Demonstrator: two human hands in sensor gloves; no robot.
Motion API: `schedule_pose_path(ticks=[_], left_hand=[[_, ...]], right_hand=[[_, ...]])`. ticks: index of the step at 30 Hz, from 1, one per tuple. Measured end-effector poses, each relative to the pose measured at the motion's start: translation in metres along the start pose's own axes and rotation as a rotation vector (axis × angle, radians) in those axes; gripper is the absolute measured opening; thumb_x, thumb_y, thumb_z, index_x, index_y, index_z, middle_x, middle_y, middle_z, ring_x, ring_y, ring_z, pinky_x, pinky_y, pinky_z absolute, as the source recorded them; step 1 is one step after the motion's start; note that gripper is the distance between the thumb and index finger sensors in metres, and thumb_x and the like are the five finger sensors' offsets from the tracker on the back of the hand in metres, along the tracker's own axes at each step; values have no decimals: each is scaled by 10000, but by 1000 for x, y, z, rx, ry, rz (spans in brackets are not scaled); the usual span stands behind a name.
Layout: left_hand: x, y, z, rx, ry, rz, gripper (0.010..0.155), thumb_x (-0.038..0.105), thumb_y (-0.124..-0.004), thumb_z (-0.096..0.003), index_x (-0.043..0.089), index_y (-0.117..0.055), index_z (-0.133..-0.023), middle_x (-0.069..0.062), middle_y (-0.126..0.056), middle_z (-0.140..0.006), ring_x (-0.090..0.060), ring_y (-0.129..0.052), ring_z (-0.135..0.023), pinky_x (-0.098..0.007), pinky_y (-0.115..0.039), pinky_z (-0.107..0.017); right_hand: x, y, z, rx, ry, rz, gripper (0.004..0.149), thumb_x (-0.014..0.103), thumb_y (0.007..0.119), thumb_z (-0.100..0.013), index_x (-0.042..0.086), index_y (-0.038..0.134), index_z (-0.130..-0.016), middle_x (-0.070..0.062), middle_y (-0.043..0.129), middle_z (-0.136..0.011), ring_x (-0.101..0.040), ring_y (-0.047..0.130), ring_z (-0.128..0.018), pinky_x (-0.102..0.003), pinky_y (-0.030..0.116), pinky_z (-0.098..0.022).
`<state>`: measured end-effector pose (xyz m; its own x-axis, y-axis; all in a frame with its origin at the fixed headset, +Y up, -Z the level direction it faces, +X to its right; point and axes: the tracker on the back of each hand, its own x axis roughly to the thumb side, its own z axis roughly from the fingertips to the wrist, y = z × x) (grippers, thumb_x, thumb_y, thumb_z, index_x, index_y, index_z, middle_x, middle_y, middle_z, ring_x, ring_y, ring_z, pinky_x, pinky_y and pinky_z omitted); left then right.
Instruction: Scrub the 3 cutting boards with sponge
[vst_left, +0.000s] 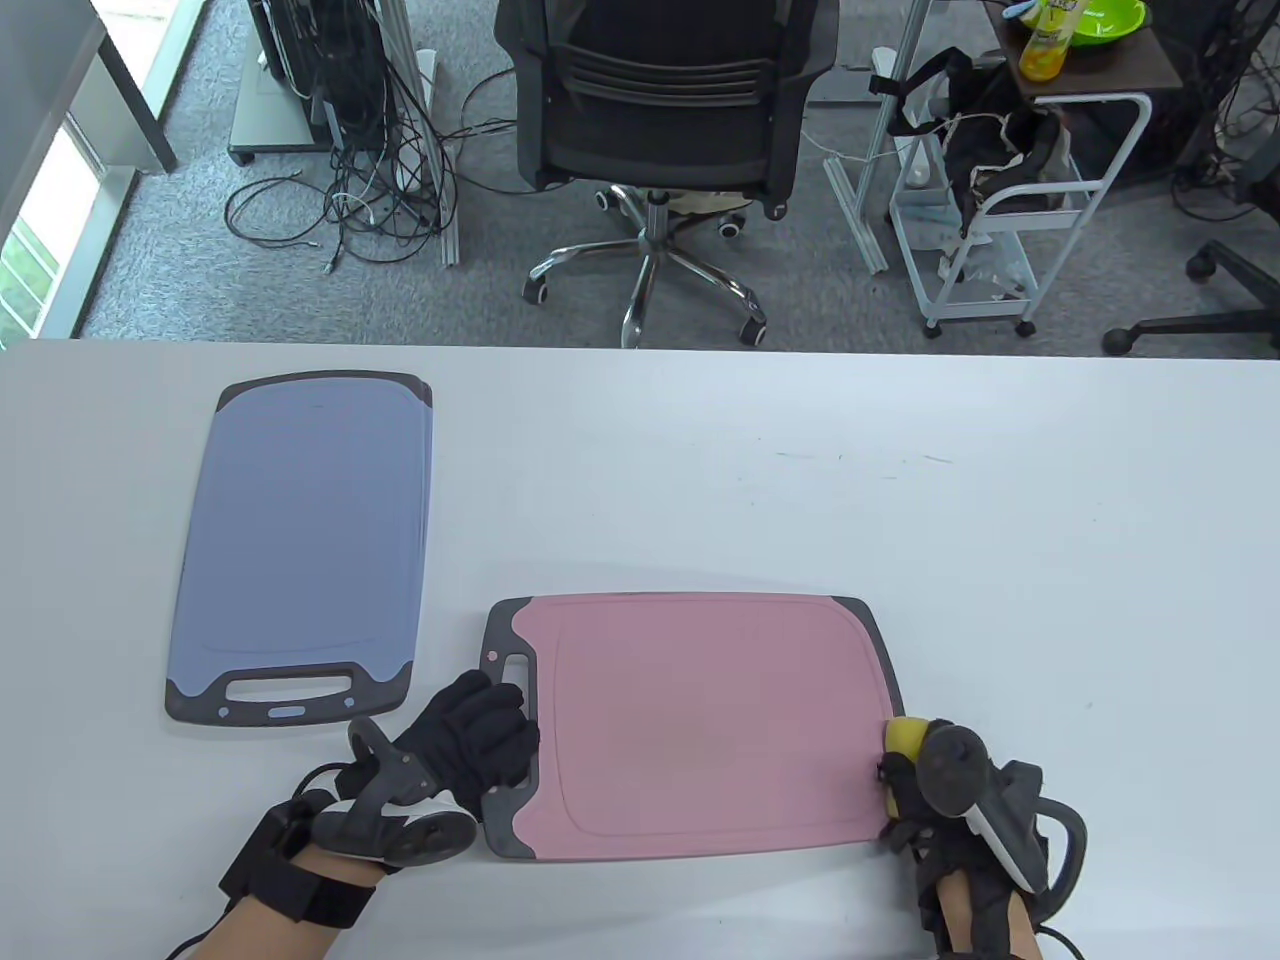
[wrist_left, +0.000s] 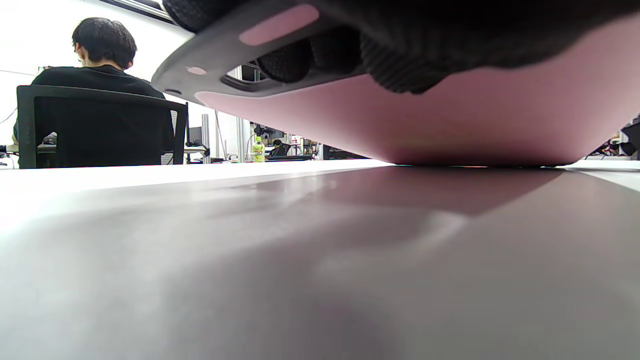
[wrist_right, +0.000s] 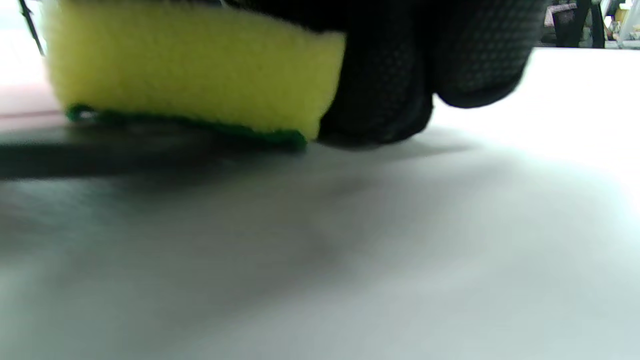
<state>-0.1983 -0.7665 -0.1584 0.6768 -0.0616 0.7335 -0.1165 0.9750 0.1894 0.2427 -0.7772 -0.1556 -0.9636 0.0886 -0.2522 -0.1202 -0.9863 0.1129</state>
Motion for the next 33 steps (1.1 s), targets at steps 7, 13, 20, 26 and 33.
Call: schedule_pose_path(ticks=[7,13,20,26,33], left_hand=[[0,0,0,2,1,-3,443,412,-834,-576,298,-626,-951,74,-730,-961,-222,-726,-1036,-551,-578,-793],[0,1,0,0,3,-8,445,410,-838,-573,297,-631,-950,74,-736,-958,-221,-732,-1033,-549,-584,-791],[0,0,0,-2,1,-5,440,411,-839,-573,310,-629,-946,74,-734,-958,-221,-732,-1032,-551,-583,-792],[0,0,-1,-4,0,-1,440,411,-832,-578,310,-619,-949,73,-726,-961,-220,-723,-1036,-552,-574,-795],[0,1,-1,0,6,-4,439,412,-831,-575,312,-622,-948,78,-729,-960,-219,-725,-1037,-550,-577,-795]], right_hand=[[158,-3,52,-22,-572,27,721,565,702,-490,86,634,-1025,-116,825,-745,-237,895,-544,-471,768,-489],[251,-6,101,-86,-888,148,721,586,680,-487,109,630,-1026,-85,833,-747,-214,906,-549,-453,785,-491],[136,-6,42,-27,-512,143,711,586,675,-486,147,610,-1042,-77,824,-770,-221,903,-559,-459,780,-491],[-18,0,9,35,13,85,711,558,688,-494,93,632,-1029,-115,845,-756,-253,912,-543,-477,774,-479],[73,-5,23,-26,-333,86,721,577,700,-491,85,645,-1015,-98,850,-732,-222,917,-528,-452,792,-468]])
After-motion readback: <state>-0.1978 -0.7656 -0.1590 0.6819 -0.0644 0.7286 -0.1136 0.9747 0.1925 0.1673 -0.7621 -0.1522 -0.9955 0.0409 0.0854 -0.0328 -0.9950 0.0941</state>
